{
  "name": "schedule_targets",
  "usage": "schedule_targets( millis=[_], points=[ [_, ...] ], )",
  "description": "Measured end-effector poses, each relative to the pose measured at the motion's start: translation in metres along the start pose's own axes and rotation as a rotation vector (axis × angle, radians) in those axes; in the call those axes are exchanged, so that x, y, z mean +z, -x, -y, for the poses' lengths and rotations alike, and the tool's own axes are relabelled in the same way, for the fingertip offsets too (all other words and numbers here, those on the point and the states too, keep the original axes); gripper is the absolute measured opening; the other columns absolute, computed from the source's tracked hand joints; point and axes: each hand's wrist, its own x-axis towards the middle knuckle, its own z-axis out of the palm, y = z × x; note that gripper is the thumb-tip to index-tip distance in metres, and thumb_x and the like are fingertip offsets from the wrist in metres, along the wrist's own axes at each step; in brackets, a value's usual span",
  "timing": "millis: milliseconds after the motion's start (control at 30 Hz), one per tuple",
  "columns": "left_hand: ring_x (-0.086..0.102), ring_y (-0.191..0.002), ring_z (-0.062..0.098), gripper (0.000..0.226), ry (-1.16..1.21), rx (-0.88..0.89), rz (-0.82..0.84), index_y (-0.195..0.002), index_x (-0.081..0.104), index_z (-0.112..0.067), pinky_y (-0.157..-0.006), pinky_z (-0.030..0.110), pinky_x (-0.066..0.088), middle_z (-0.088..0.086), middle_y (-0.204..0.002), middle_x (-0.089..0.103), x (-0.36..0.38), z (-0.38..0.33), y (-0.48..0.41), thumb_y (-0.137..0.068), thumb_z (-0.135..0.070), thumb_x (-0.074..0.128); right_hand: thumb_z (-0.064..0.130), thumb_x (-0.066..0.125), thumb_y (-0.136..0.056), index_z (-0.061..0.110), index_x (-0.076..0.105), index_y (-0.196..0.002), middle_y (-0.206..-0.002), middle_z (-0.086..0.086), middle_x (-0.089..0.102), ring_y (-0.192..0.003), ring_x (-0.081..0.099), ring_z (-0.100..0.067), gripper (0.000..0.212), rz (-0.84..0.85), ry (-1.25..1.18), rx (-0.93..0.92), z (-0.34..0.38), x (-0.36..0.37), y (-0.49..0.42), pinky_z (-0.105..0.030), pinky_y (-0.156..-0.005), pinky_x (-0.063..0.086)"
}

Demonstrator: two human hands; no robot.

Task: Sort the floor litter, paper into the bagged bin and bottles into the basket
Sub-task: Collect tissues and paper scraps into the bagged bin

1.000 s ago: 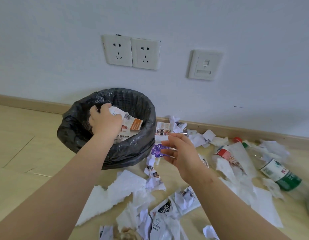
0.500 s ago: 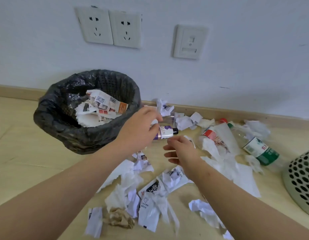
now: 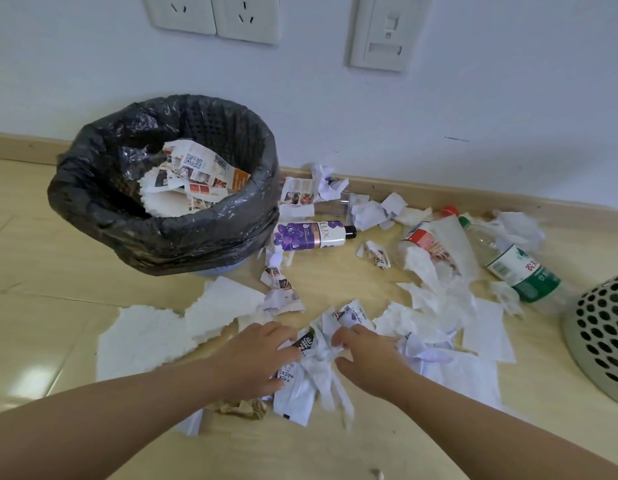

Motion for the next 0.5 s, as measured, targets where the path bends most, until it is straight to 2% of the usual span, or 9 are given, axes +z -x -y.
schedule_targets(
  millis=[100,167,233,300,400,500],
  points=[
    [0.065,-0.094,0.015,0.059,-0.042,-0.057,0.044,-0.098,0.062,-0.033,-0.064,0.025,0.053,-0.001,-0.114,0.064,0.009,0.0,-0.011,-0.044,-0.052,0.076,0.027,0.046,-0.091,0.038,0.027,-0.142,-0.154,0.004,0.018,-0.136,0.027,-0.022,0.056,0.034,0.25,-0.142,-0.004,0.005,0.001,-0.037,-0.104,0.034],
    [0.063,-0.102,0.021,0.063,-0.018,-0.104,0.048,-0.109,0.061,-0.031,-0.07,0.031,0.055,0.004,-0.125,0.059,0.007,-0.007,-0.02,-0.051,-0.05,0.078,0.028,0.047,-0.091,0.044,0.015,-0.146,-0.159,0.006,0.0,-0.142,0.014,-0.024,0.065,0.078,0.367,-0.19,-0.004,0.007,0.001,-0.042,-0.109,0.026],
    [0.044,-0.126,0.028,0.055,0.049,-0.146,0.036,-0.131,0.048,-0.027,-0.091,0.039,0.046,0.006,-0.146,0.036,0.008,-0.014,-0.029,-0.081,-0.043,0.061,0.029,0.047,-0.091,0.045,0.015,-0.146,-0.159,0.005,-0.003,-0.143,0.012,-0.025,0.065,0.117,0.421,-0.183,-0.006,0.01,0.0,-0.043,-0.11,0.024],
    [0.023,-0.137,0.026,0.051,0.059,-0.215,0.095,-0.143,0.029,-0.025,-0.102,0.04,0.033,0.004,-0.153,0.017,0.01,-0.016,-0.035,-0.094,-0.036,0.041,0.028,0.046,-0.092,0.044,0.019,-0.145,-0.16,0.005,-0.003,-0.143,0.011,-0.024,0.062,0.144,0.44,-0.144,-0.009,0.012,0.0,-0.043,-0.11,0.022],
    [0.018,-0.139,0.025,0.055,0.033,-0.274,0.098,-0.147,0.017,-0.026,-0.105,0.039,0.03,0.005,-0.154,0.012,0.013,-0.013,-0.039,-0.097,-0.036,0.036,0.026,0.042,-0.094,0.039,0.021,-0.146,-0.16,0.003,-0.002,-0.144,0.01,-0.024,0.058,0.117,0.411,-0.036,-0.015,0.009,-0.001,-0.043,-0.111,0.021],
    [0.021,-0.139,0.028,0.056,0.002,-0.366,0.115,-0.147,0.019,-0.024,-0.104,0.041,0.032,0.009,-0.154,0.015,0.013,-0.01,-0.039,-0.097,-0.038,0.037,0.023,0.039,-0.093,0.031,0.023,-0.147,-0.159,-0.002,0.002,-0.143,0.012,-0.026,0.057,0.052,0.376,0.093,-0.021,0.001,-0.003,-0.045,-0.111,0.021]
  ],
)
